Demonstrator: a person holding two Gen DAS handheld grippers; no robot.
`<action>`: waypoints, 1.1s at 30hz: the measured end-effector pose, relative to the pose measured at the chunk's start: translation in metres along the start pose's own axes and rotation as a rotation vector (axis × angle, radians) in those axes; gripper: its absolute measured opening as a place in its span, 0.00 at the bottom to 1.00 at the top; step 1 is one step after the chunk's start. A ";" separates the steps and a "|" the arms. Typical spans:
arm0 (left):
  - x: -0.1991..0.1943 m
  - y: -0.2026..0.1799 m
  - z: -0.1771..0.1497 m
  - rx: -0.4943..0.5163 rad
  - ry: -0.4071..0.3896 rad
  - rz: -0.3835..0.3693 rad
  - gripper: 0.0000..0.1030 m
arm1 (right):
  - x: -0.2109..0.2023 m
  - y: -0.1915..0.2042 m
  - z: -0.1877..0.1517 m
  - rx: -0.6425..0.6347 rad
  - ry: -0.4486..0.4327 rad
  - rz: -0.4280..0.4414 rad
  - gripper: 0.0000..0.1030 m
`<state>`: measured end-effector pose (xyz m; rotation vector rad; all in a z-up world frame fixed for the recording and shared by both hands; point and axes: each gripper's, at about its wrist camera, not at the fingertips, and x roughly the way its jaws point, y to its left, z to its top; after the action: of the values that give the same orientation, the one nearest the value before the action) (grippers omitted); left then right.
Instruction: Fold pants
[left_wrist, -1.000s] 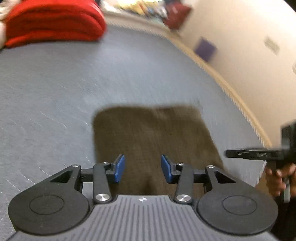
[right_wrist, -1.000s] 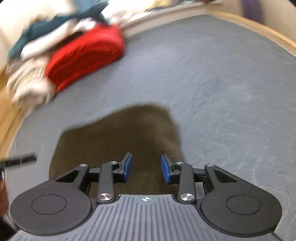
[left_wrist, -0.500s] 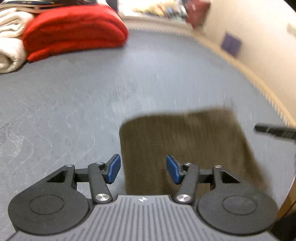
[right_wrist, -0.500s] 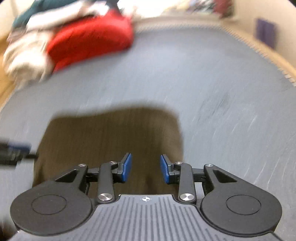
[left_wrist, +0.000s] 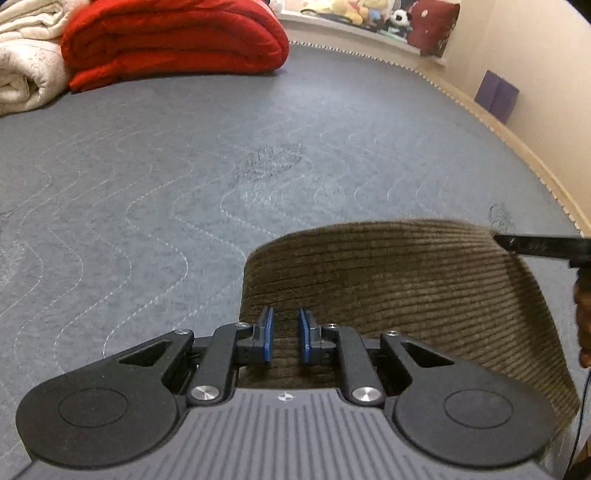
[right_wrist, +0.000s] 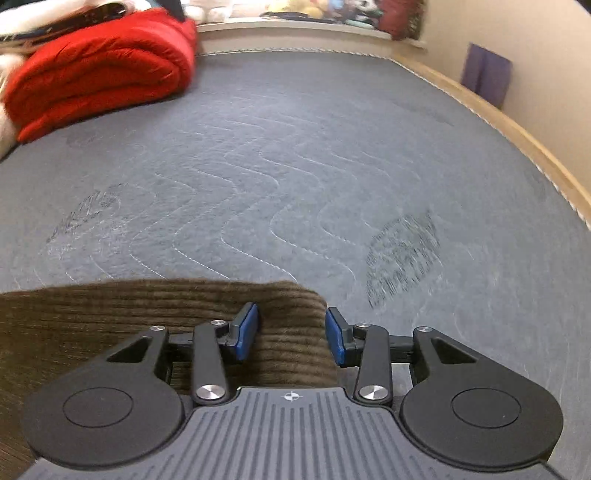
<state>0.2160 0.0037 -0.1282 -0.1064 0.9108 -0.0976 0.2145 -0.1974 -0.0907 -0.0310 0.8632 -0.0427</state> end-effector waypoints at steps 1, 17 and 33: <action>0.003 0.002 0.001 -0.007 0.007 -0.010 0.17 | 0.003 0.001 0.000 -0.018 0.000 -0.012 0.40; -0.018 -0.004 -0.002 0.049 -0.042 0.022 0.25 | -0.072 -0.005 -0.001 0.043 -0.111 -0.075 0.57; -0.209 -0.067 -0.041 0.156 -0.313 0.197 0.95 | -0.237 0.010 -0.112 0.061 -0.148 0.034 0.94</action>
<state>0.0537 -0.0380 0.0195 0.1110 0.5944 0.0314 -0.0244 -0.1766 0.0155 0.0373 0.7142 -0.0344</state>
